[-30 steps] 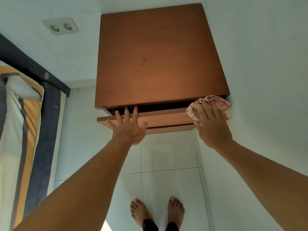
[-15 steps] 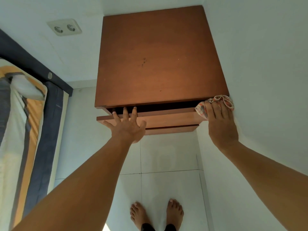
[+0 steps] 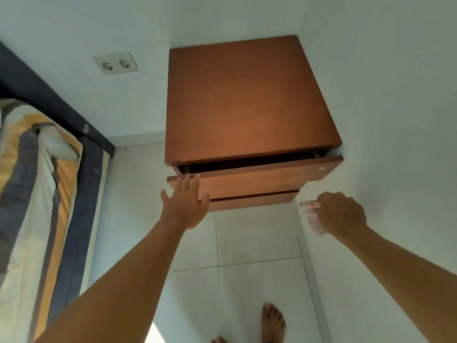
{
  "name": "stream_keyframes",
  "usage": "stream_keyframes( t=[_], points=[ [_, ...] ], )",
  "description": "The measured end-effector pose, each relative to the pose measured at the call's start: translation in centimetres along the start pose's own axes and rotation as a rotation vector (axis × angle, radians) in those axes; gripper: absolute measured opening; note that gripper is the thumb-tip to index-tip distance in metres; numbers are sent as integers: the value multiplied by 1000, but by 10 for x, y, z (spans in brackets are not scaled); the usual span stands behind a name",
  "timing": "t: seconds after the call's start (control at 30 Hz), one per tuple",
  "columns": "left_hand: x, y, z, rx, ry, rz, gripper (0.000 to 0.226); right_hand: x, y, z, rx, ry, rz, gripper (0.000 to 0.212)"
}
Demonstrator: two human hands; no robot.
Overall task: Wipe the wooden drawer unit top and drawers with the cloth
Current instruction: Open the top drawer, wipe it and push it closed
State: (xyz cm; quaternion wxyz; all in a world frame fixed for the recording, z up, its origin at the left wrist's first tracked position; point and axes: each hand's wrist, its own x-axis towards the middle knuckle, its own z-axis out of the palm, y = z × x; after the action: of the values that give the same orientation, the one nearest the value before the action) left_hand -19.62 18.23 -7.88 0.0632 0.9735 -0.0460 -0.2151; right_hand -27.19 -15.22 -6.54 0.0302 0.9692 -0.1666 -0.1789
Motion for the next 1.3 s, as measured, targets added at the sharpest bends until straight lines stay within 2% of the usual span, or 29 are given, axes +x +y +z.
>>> stream_keyframes(
  t=[0.1,0.17,0.23,0.3,0.33,0.4,0.5,0.6,0.77,0.97,1.3],
  points=[
    [-8,-27,-2,23,50,-30,68,-19,-37,-5,409,19,-22,26],
    [-7,-39,-3,20,81,-12,68,-20,-72,-10,514,178,-182,32],
    [-1,-45,-1,2,134,32,68,-12,-110,-16,497,406,-441,50],
    [8,-49,8,-1,197,64,67,1,-147,-17,397,601,-641,52],
    [12,-51,15,8,231,74,66,8,-165,-13,334,641,-705,50],
    [21,-58,37,24,315,106,65,19,-191,7,224,614,-785,50],
    [30,-72,70,-14,548,169,65,35,-209,55,104,572,-740,62],
    [44,-78,93,-32,741,212,62,46,-212,75,145,679,-678,61],
    [58,-81,110,-26,935,245,67,57,-206,91,195,849,-631,59],
    [62,-74,121,-88,1034,221,66,81,-178,104,301,1058,-577,44],
    [65,-64,125,-88,1040,167,71,120,-59,106,361,1015,-289,44]
  ],
)
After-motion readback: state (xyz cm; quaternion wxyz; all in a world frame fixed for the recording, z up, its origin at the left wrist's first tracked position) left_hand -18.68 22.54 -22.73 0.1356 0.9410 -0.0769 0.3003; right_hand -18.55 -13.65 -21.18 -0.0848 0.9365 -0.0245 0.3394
